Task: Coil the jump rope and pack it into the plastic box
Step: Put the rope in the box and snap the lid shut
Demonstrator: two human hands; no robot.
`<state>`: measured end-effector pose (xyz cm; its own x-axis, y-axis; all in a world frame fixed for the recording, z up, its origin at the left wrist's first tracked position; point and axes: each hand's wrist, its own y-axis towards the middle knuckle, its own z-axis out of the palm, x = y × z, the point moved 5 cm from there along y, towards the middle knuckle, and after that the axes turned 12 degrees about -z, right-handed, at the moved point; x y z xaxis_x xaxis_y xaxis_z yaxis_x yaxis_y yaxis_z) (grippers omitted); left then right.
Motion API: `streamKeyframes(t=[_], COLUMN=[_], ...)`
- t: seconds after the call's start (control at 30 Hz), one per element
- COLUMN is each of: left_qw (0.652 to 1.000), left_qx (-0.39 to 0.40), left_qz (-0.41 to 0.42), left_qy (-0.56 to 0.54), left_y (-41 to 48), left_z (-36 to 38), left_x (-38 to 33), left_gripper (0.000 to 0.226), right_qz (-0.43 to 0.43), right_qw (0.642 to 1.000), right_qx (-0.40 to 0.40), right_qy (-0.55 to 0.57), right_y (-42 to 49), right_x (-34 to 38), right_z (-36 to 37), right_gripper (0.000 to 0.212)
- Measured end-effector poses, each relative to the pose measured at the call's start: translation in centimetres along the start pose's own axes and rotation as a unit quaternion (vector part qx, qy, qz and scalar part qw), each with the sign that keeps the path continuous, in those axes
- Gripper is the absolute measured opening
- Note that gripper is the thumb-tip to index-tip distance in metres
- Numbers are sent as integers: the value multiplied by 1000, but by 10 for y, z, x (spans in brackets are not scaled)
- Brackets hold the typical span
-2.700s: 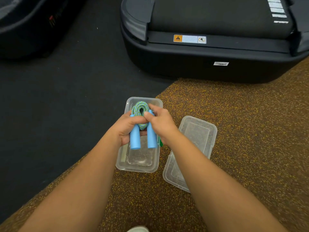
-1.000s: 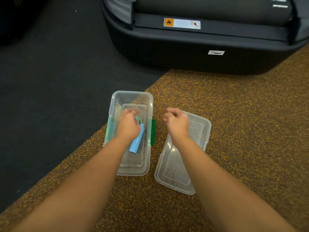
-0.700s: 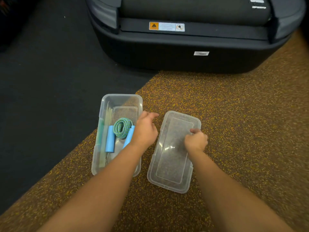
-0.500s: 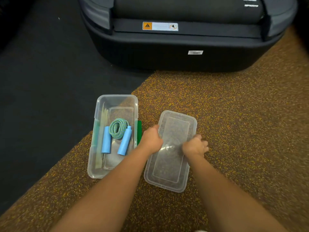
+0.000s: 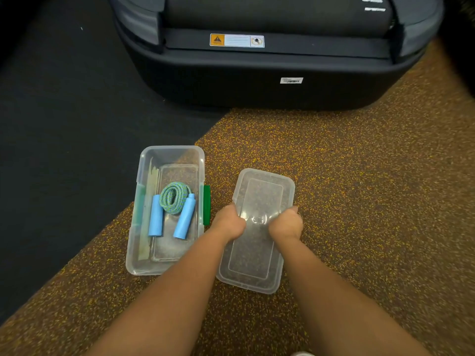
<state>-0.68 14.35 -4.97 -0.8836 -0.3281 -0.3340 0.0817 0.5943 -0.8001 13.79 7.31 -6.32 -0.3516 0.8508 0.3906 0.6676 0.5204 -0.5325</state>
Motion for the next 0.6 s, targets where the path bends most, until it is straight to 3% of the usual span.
streamKeyframes(t=[0.27, 0.43, 0.6], left_qw=[996, 987, 975], left_qx=[-65, -102, -139], left_qz=[54, 98, 104], left_qy=[-42, -79, -141], left_y=[-10, -15, -37], left_z=[-21, -43, -85], left_x=[-7, -16, -8], left_gripper=[43, 47, 48], right_qz=[-31, -65, -109], right_qw=[998, 986, 975], right_qx=[-61, -111, -111], right_qy=[12, 101, 158], right_y=[10, 11, -7], right_x=[8, 27, 65], right_z=[-24, -47, -56], right_gripper=[36, 42, 41])
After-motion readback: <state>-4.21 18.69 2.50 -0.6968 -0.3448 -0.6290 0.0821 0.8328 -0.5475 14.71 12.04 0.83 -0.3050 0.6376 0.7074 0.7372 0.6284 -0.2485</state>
